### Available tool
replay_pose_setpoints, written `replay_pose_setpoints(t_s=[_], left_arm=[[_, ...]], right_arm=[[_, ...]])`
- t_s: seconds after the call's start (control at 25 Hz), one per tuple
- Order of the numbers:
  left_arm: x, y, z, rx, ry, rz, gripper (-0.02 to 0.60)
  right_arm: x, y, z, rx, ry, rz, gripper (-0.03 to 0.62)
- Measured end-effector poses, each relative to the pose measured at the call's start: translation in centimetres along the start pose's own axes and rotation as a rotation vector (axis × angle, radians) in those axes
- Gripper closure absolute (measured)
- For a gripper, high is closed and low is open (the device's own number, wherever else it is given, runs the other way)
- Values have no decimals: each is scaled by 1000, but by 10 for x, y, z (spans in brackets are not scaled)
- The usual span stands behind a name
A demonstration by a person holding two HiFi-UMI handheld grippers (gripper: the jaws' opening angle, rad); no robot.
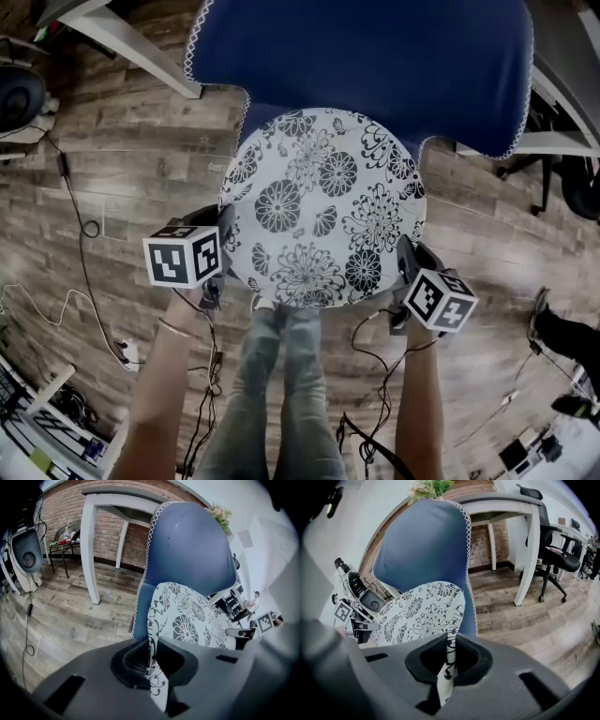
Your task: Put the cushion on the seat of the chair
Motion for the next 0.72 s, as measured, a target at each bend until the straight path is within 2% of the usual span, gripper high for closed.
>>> replay_pose_setpoints(t_s=[0.16, 0.52, 0.72], left_arm=[[-4, 1, -6, 1, -13, -39, 566], [-10, -4, -3, -8, 4, -71, 566], [-8, -13, 6, -28, 20, -65, 566]], right_arm=[[2, -3, 1, -16, 5, 12, 579], [3, -10, 4, -28, 28, 28, 577], [6, -14, 7, -32, 51, 44, 566]])
Point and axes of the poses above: the fingertips, and each gripper's own axes: y backward along the fingers, x to its right, z out of its underside, the point moved 2 cm from there along y, backward along the fingers, and after that the axes turned 4 degrees about z, right-handed, at the moved point
